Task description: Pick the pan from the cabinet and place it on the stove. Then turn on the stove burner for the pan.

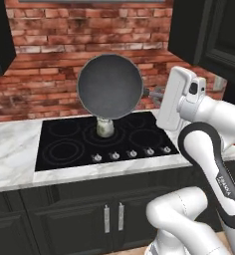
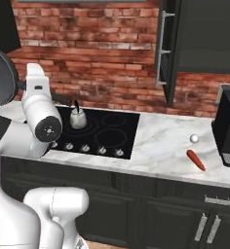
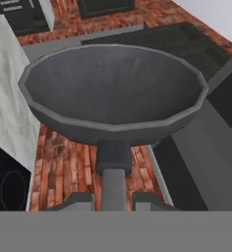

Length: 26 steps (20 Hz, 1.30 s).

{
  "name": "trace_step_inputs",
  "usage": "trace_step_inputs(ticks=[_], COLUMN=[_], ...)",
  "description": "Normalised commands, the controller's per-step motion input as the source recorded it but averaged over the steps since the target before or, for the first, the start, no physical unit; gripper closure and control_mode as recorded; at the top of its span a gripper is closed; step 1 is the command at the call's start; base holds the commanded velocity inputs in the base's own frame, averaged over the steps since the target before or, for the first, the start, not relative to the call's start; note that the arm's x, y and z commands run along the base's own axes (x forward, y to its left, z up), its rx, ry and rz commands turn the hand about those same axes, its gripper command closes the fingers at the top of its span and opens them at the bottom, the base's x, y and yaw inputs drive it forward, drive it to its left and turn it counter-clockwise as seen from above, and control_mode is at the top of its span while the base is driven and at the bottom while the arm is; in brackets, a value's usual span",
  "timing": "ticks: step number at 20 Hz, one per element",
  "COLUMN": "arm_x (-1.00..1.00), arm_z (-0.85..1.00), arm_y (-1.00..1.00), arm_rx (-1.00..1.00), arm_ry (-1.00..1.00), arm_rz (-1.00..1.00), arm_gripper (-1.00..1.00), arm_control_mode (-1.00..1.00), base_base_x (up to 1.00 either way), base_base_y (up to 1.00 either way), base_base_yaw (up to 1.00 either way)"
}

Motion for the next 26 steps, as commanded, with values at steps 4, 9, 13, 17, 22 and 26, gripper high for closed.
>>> trace_step_inputs(ticks=[4, 9, 13, 17, 22, 26], arm_x=[0.0, 0.0, 0.0, 0.0, 0.0, 0.0], arm_z=[0.0, 0.0, 0.0, 0.0, 0.0, 0.0], arm_y=[0.0, 0.0, 0.0, 0.0, 0.0, 0.0], arm_rx=[0.0, 0.0, 0.0, 0.0, 0.0, 0.0], arm_ry=[0.0, 0.0, 0.0, 0.0, 0.0, 0.0], arm_rz=[0.0, 0.0, 0.0, 0.0, 0.0, 0.0], arm_gripper=[1.0, 1.0, 1.0, 1.0, 1.0, 1.0], arm_control_mode=[1.0, 1.0, 1.0, 1.0, 1.0, 1.0], base_base_x=[0.6, 0.61, 0.42, 0.22, 0.22, 0.38], base_base_y=[0.13, 0.15, 0.23, 0.5, 0.64, 0.32], base_base_yaw=[0.0, 0.0, -0.05, -0.13, -0.12, -0.07])
